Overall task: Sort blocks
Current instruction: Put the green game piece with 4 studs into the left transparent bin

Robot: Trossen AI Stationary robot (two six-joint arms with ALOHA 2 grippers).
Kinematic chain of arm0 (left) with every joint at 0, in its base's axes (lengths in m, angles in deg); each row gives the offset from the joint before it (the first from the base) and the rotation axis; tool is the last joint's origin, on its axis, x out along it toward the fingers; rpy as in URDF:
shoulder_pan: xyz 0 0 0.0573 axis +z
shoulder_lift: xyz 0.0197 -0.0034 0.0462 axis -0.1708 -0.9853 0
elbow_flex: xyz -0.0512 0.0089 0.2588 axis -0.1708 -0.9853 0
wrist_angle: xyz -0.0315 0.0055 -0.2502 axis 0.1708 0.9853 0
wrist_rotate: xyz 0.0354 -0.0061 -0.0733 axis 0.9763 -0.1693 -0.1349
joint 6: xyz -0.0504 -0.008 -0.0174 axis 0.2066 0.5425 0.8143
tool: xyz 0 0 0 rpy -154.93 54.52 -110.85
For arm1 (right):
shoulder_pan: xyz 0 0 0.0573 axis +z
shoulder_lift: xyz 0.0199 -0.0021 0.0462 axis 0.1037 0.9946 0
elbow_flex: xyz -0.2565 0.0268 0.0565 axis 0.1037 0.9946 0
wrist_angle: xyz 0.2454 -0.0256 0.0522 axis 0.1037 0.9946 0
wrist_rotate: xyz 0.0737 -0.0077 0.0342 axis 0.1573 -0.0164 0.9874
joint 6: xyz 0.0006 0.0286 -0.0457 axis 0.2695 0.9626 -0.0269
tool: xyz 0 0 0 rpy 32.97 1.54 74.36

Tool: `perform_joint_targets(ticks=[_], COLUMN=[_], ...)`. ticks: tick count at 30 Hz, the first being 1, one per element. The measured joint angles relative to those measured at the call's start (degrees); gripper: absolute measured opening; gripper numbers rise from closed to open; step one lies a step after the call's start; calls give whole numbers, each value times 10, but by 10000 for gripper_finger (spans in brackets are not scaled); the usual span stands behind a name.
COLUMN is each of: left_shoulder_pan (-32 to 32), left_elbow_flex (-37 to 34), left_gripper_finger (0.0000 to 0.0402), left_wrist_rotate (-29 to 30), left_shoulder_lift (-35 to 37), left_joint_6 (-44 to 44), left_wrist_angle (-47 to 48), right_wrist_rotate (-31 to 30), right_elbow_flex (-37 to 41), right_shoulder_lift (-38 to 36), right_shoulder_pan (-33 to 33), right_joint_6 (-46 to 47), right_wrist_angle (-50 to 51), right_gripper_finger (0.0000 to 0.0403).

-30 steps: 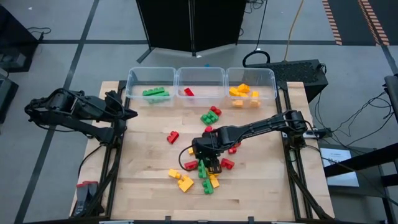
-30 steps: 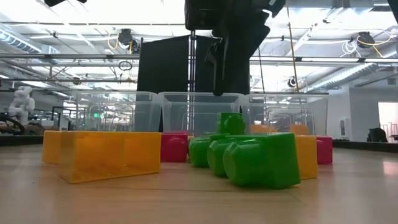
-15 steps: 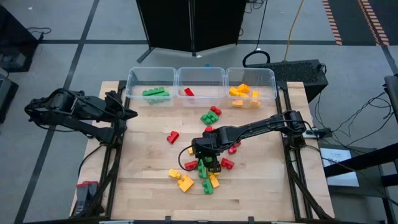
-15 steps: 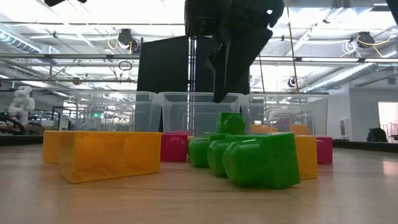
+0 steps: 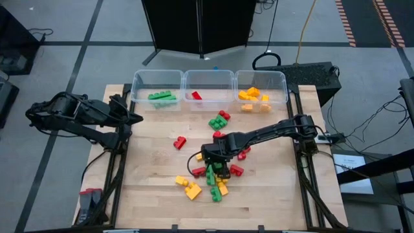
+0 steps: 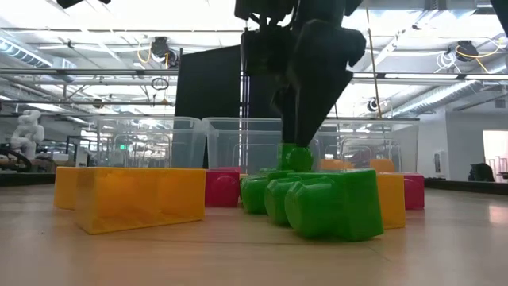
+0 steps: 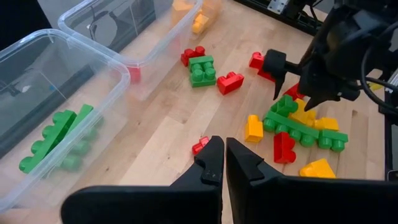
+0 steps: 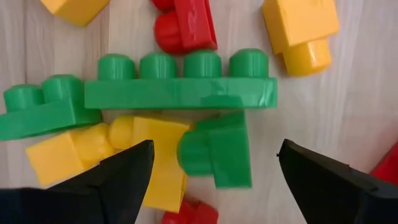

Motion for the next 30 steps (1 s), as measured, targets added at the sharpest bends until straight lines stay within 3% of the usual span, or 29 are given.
perform_joint_targets(ticks=[15, 20, 27, 30], left_shoulder_pan=[0, 0, 0, 0], left_elbow_flex=[0, 0, 0, 0], left_gripper_finger=[0, 0, 0, 0], left_wrist_rotate=[0, 0, 0, 0], left_shoulder_lift=[0, 0, 0, 0], left_joint_6=[3, 3, 3, 3], left_wrist_angle=[0, 0, 0, 0], right_wrist_rotate=[-5, -6, -19, -19], right_elbow_flex=[40, 40, 40, 40], right_shoulder_lift=[0, 0, 0, 0], right_shoulder_pan=[-7, -10, -10, -10], right_joint_6=[13, 13, 13, 13], right_wrist_angle=[-53, -54, -54, -54], right_gripper_finger=[301, 254, 150, 142])
